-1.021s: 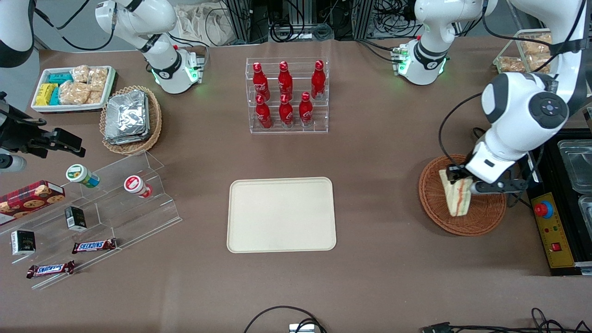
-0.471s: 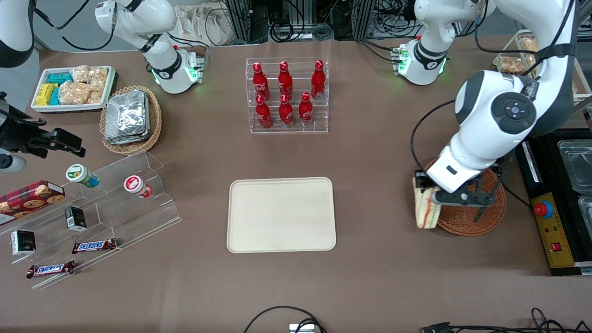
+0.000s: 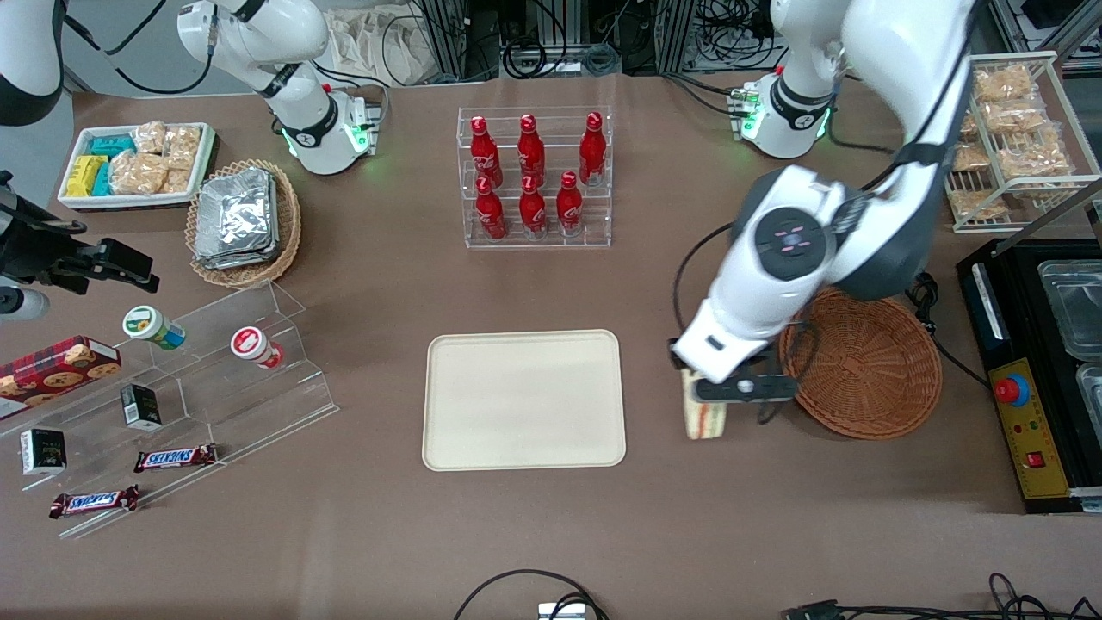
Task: Place sandwich from basket to tray
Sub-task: 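Carry the sandwich over the cream tray and lower it onto it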
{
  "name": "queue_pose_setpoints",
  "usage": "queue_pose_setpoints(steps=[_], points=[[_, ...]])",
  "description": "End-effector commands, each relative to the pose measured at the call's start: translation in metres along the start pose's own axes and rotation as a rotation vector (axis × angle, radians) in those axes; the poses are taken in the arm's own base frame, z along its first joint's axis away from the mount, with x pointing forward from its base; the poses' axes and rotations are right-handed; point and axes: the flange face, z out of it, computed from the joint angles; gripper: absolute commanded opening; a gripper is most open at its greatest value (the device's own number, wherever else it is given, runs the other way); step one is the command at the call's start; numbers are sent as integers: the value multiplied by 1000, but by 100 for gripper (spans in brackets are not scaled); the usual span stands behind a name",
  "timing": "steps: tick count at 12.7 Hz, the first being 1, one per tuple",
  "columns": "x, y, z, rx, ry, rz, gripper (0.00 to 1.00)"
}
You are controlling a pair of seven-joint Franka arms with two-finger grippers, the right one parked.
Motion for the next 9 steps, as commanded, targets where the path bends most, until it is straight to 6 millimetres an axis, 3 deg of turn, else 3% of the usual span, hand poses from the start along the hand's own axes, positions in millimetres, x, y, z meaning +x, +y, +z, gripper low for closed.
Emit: queue_pose_setpoints(steps=[1, 5, 9], points=[[15, 38, 15, -17, 4, 1, 40], [-3, 97, 53, -48, -12, 66, 40], [-20, 126, 109, -53, -46, 46, 40]])
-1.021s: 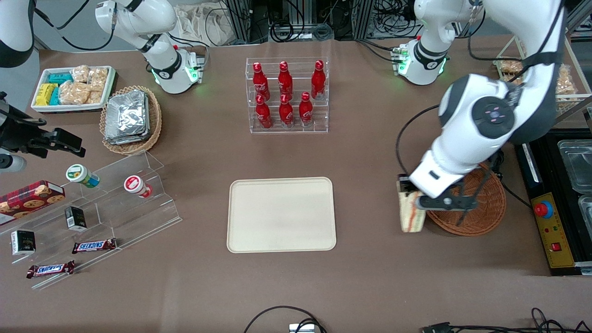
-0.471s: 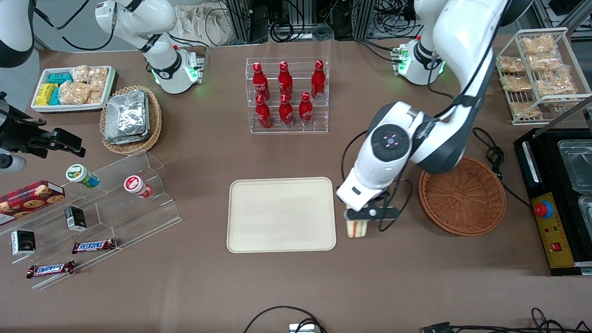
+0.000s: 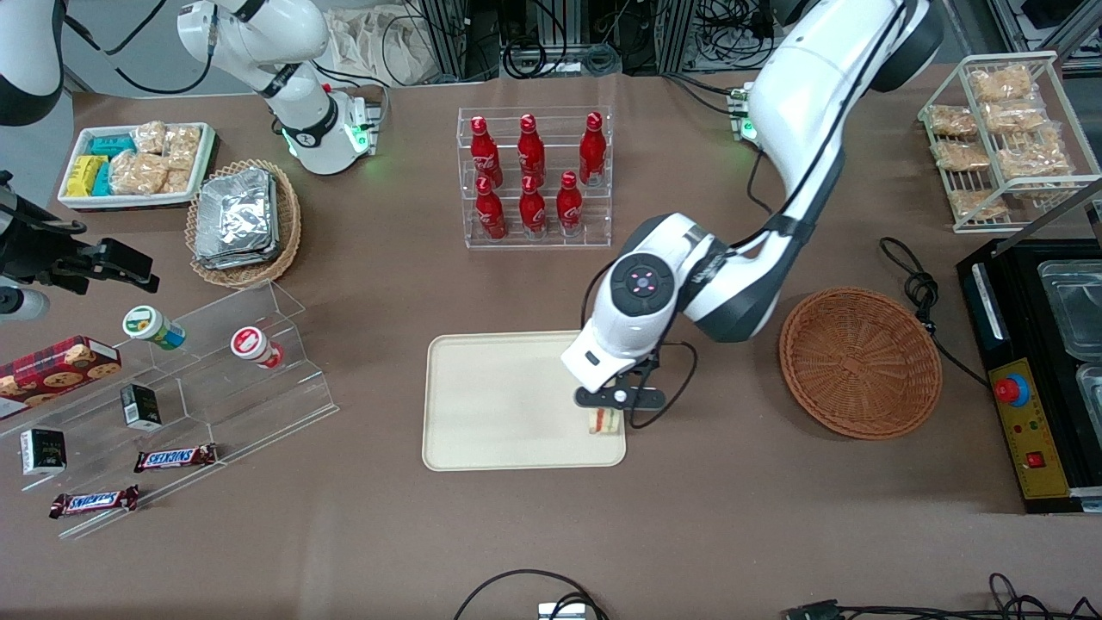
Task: Place sandwich from basket to tray
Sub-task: 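Carry the sandwich over the cream tray and lower it onto it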
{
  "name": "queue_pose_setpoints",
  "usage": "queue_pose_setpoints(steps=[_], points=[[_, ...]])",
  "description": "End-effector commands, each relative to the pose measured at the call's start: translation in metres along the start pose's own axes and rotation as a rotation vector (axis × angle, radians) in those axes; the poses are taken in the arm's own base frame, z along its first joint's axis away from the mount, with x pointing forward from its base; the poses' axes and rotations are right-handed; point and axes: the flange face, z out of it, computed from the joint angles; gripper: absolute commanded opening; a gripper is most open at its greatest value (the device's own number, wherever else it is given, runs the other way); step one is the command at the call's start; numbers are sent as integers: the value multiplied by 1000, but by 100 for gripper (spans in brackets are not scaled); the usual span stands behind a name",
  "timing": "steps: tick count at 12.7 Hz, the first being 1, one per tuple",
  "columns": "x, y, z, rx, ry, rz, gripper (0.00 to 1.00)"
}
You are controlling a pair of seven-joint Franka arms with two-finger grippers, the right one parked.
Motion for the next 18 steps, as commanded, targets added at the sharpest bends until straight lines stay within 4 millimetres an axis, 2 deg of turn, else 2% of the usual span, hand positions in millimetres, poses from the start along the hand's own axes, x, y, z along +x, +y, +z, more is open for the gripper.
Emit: queue_pose_setpoints(steps=[1, 2, 6, 9, 10, 12, 14, 16, 18], points=[[4, 11, 30, 0, 0, -23, 40], [0, 15, 44, 4, -14, -20, 40], [-4, 20, 74, -3, -28, -26, 40], [-9, 25, 82, 6, -36, -34, 41], [-9, 24, 85, 7, -39, -34, 46], [-10, 24, 88, 8, -42, -40, 62], [-10, 24, 89, 4, -38, -47, 70], [-9, 26, 89, -8, -24, -68, 100], [-6, 27, 81, -16, -13, -103, 100]])
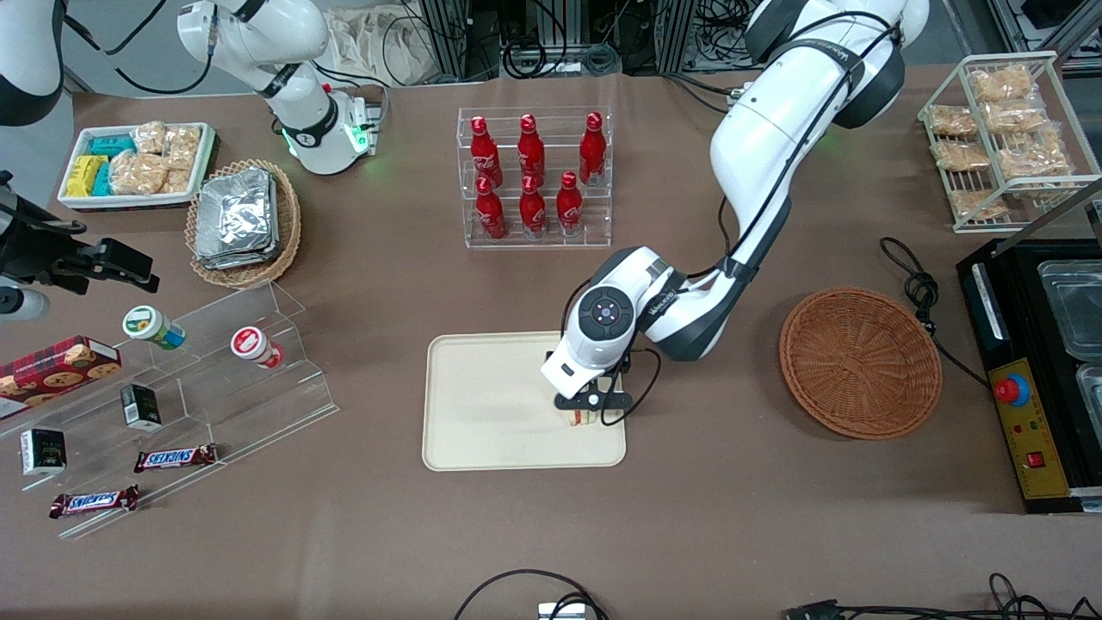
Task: Place sandwich from basket to tray
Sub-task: 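Open the left gripper to release the sandwich on the tray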
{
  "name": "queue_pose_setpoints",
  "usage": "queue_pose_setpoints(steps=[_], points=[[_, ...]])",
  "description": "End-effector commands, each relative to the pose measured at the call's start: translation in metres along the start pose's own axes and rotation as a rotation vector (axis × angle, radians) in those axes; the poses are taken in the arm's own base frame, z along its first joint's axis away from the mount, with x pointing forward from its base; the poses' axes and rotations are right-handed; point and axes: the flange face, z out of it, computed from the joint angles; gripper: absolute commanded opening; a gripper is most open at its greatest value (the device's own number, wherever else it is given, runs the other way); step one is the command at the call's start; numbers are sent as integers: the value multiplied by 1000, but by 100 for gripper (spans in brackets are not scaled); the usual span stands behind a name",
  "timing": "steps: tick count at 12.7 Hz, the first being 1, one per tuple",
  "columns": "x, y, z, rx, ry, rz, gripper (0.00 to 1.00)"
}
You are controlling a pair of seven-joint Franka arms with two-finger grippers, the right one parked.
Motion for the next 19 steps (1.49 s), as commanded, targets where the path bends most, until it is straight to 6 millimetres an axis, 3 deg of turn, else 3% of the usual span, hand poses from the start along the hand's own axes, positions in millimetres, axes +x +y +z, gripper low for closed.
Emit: queue_pose_setpoints(steps=[1, 3, 6, 10, 14, 19], points=[[7, 6, -13, -7, 38, -42, 100], [12, 3, -35, -13, 65, -96, 100], [19, -12, -95, 16, 107, -138, 100], [25, -51, -181, 56, 143, -196, 100], [35, -119, -257, 100, 164, -284, 100], [42, -172, -286, 138, 145, -255, 100]])
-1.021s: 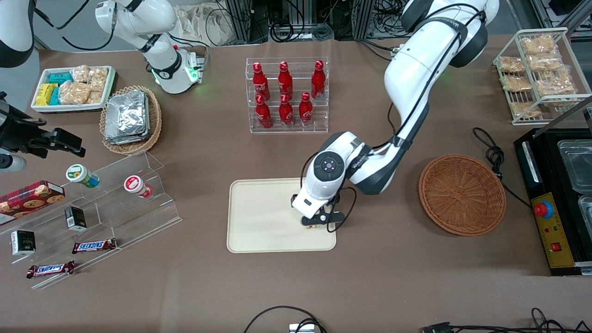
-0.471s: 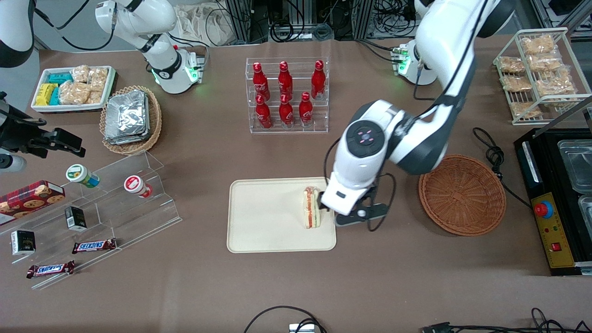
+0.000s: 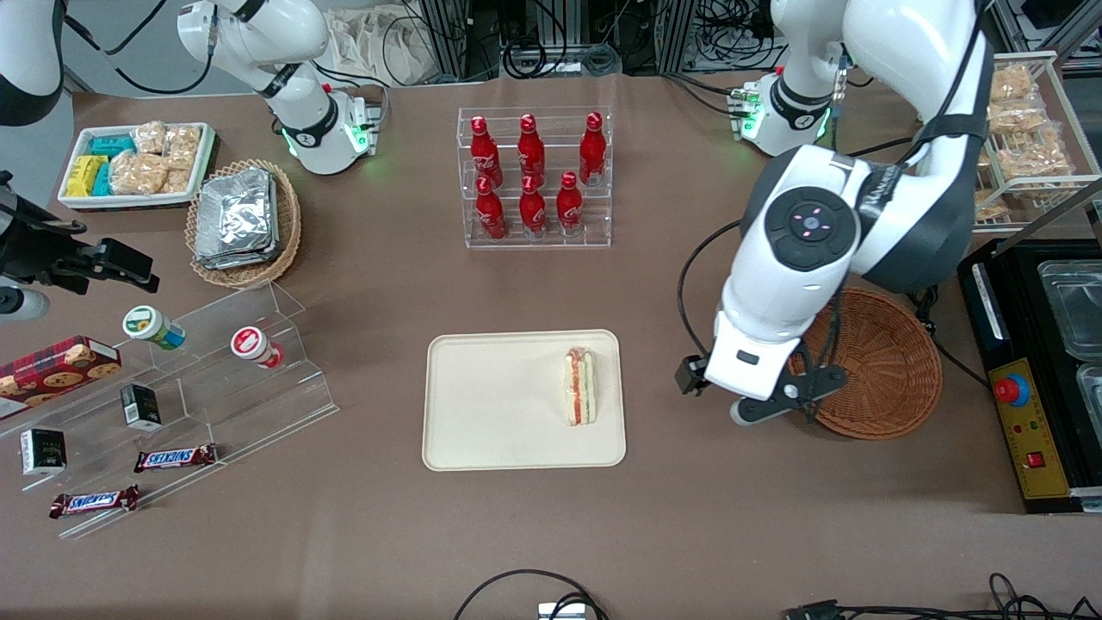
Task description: Place sandwich from basket to tray
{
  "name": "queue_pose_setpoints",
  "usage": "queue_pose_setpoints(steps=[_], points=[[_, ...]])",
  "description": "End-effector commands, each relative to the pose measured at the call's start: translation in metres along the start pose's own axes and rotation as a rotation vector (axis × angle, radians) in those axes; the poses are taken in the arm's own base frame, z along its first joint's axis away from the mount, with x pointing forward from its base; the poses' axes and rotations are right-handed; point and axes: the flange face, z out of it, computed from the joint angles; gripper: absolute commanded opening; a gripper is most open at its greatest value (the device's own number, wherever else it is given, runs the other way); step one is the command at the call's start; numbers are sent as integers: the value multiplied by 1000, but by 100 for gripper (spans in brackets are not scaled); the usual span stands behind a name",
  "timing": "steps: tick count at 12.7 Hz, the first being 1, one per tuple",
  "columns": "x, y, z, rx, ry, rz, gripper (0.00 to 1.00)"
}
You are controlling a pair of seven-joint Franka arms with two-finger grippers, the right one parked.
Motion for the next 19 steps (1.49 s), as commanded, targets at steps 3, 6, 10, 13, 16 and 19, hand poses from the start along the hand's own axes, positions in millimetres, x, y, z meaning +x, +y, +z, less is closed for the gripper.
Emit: queue_pose_setpoints(steps=[3, 6, 10, 13, 16, 19], points=[[20, -61, -27, 39, -25, 77, 100], [25, -84, -43, 20, -48, 96, 100], [23, -113, -55, 23, -52, 142, 100], [15, -164, -71, 15, -64, 222, 100], [-3, -206, -95, 26, -48, 291, 100], [-19, -226, -118, 31, -61, 348, 100]])
